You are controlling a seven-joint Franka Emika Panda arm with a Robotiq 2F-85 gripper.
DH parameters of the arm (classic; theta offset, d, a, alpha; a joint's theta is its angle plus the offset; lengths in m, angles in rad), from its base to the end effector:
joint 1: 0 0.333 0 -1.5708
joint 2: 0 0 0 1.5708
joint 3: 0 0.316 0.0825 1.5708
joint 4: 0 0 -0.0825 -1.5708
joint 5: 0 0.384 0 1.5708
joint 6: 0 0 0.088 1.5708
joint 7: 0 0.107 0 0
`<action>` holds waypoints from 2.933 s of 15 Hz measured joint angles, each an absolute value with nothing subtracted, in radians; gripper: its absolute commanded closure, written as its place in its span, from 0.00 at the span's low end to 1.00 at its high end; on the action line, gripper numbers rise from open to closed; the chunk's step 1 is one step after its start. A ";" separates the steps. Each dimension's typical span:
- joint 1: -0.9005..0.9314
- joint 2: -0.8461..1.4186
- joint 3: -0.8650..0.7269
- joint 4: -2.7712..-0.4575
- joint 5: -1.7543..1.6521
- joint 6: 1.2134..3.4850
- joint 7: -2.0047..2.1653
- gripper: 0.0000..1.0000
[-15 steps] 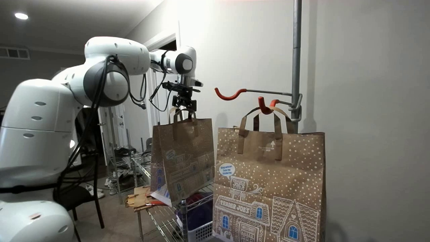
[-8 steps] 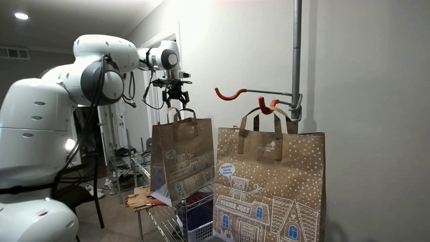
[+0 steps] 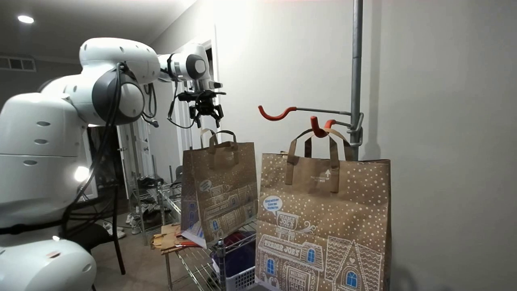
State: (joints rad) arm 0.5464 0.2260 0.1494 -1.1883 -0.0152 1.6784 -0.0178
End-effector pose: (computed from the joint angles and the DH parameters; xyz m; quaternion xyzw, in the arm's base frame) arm 0.4932 0.3916 0.6848 -0.9302 -0.3422 -0.1224 0.0524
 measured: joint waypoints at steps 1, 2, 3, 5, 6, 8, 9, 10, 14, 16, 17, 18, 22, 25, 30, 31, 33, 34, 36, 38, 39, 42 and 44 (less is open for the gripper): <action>0.546 0.223 0.149 -1.191 -0.015 1.665 -0.012 0.00; 0.547 0.220 0.149 -1.195 -0.015 1.639 -0.001 0.00; 0.547 0.217 0.149 -1.198 -0.015 1.606 0.018 0.00; 0.551 0.212 0.149 -1.201 -0.021 1.539 0.068 0.00; 0.554 0.208 0.148 -1.202 -0.035 1.509 0.100 0.00; 0.565 0.200 0.148 -1.203 -0.079 1.451 0.167 0.00; 0.572 0.196 0.148 -1.203 -0.103 1.419 0.200 0.00; 0.579 0.192 0.148 -1.202 -0.124 1.384 0.228 0.00; 0.606 0.196 0.148 -1.202 -0.213 1.300 0.280 0.00; 0.619 0.210 0.148 -1.201 -0.280 1.300 0.285 0.00; 0.623 0.218 0.148 -1.200 -0.311 1.301 0.288 0.00; 0.626 0.225 0.147 -1.199 -0.337 1.301 0.296 0.00; 0.628 0.241 0.136 -1.199 -0.381 1.303 0.317 0.00; 0.629 0.242 0.131 -1.198 -0.398 1.290 0.351 0.00; 0.651 0.242 0.131 -1.194 -0.469 1.209 0.363 0.00; 0.658 0.242 0.131 -1.193 -0.482 1.188 0.363 0.00; 0.671 0.243 0.131 -1.191 -0.502 1.149 0.363 0.00; 0.676 0.244 0.131 -1.190 -0.511 1.129 0.363 0.00; 0.683 0.249 0.131 -1.185 -0.519 1.096 0.363 0.00; 0.684 0.252 0.130 -1.184 -0.519 1.083 0.363 0.00; 0.683 0.254 0.128 -1.184 -0.519 1.083 0.363 0.00; 0.680 0.260 0.116 -1.185 -0.519 1.083 0.363 0.00; 0.677 0.263 0.104 -1.185 -0.519 1.083 0.362 0.00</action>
